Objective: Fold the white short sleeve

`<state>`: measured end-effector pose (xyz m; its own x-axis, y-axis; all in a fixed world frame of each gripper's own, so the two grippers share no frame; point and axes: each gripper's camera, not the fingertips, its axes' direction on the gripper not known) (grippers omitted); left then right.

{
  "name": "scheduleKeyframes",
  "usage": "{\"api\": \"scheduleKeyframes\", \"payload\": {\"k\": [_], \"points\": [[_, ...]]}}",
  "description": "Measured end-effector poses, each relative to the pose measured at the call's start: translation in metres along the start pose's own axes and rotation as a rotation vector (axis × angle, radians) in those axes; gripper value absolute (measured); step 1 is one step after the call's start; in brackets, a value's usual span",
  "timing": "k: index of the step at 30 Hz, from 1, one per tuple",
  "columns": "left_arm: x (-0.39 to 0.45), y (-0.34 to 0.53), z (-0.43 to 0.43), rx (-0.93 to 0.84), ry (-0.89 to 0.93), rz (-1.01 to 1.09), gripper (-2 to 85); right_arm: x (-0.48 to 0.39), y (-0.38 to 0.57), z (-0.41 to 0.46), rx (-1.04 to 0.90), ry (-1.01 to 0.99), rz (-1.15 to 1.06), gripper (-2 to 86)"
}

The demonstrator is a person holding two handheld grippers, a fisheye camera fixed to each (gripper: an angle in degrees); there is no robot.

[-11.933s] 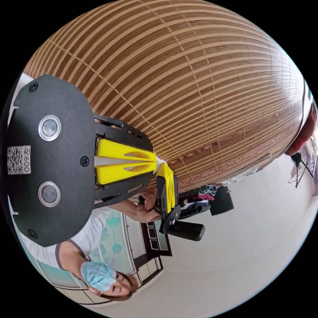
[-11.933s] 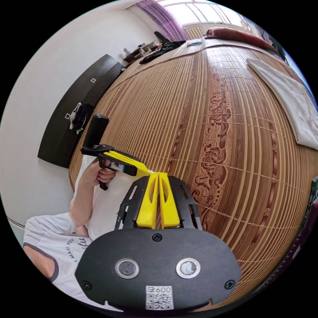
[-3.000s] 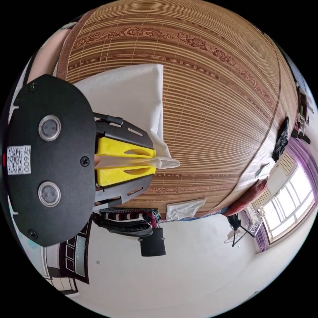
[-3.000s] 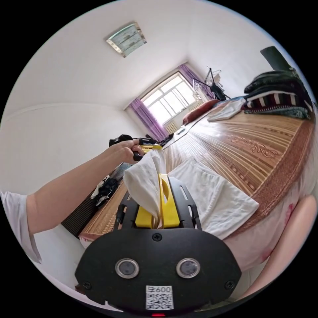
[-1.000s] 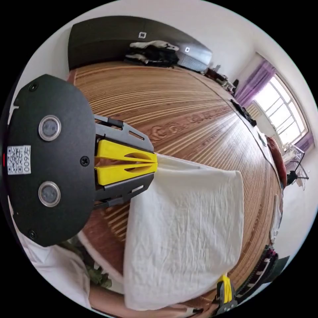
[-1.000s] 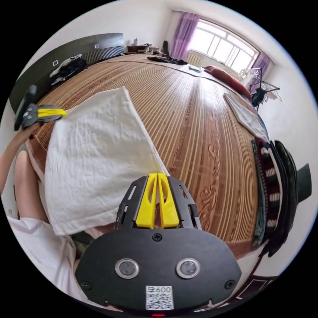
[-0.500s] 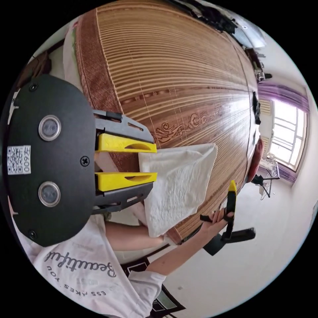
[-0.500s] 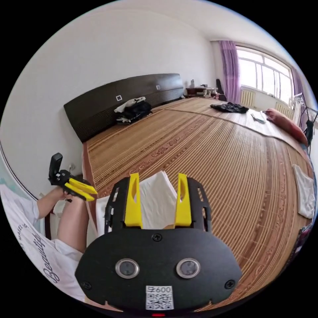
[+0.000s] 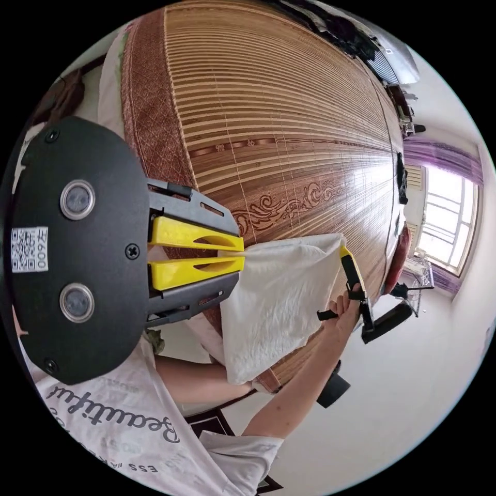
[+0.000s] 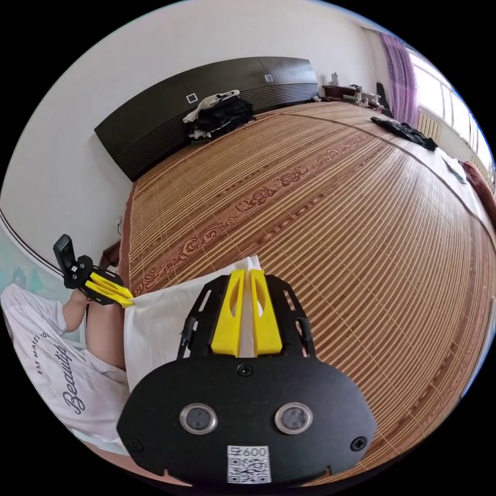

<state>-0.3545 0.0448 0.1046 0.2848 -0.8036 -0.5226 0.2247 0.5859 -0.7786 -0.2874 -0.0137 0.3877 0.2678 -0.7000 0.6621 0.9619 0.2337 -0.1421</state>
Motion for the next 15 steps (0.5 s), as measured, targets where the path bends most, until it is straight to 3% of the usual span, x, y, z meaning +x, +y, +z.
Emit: {"api": "scheduleKeyframes", "payload": {"k": [3,5,15], "points": [[-0.032,0.012,-0.016,0.067,0.143,-0.100,2.1,0.001,0.006,-0.028,0.090,-0.036,-0.039,-0.8],[-0.045,0.009,-0.024,0.022,0.132,-0.100,1.8,0.005,0.007,-0.041,0.137,-0.076,-0.035,-0.8],[-0.088,0.023,-0.070,0.185,0.239,-0.143,1.5,0.021,-0.012,-0.025,0.079,-0.116,-0.017,-0.8]]}}
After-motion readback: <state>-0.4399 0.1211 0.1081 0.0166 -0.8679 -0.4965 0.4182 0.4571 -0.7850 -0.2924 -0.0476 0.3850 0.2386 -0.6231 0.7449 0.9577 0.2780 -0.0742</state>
